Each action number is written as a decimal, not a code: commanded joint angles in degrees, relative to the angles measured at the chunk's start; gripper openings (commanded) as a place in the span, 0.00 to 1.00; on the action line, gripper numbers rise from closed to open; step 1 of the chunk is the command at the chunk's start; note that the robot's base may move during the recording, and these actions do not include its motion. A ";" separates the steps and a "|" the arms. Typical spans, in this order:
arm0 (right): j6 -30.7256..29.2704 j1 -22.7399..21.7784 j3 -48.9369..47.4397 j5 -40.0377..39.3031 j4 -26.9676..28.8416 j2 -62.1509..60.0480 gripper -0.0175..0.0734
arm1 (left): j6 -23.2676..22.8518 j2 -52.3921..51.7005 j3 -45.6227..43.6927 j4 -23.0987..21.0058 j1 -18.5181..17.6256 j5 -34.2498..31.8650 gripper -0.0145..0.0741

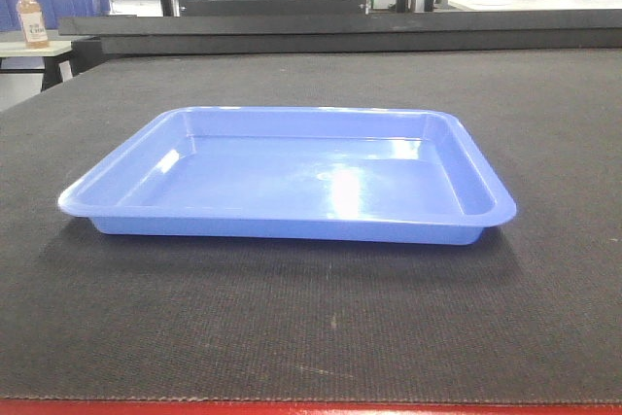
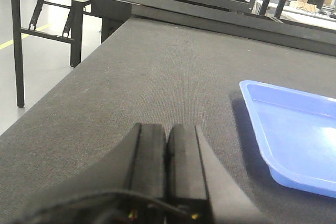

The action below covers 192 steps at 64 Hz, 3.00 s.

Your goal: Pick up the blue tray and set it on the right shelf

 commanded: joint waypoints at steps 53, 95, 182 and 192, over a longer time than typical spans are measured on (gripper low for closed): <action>-0.55 -0.25 -5.22 -12.93 2.25 -1.07 0.27 | 0.19 -0.13 -2.24 -0.58 -0.52 -12.62 0.11; -0.55 4.83 -38.96 7.66 2.68 28.77 0.88 | 16.89 39.70 -51.03 -6.73 -9.85 26.44 0.58; 29.50 21.58 -87.11 43.52 -9.88 104.16 0.88 | -6.15 109.17 -92.62 0.96 -17.37 52.52 0.57; 29.50 21.58 -87.11 43.02 -9.88 106.76 0.88 | -5.64 110.11 -92.62 0.86 -17.37 51.52 0.57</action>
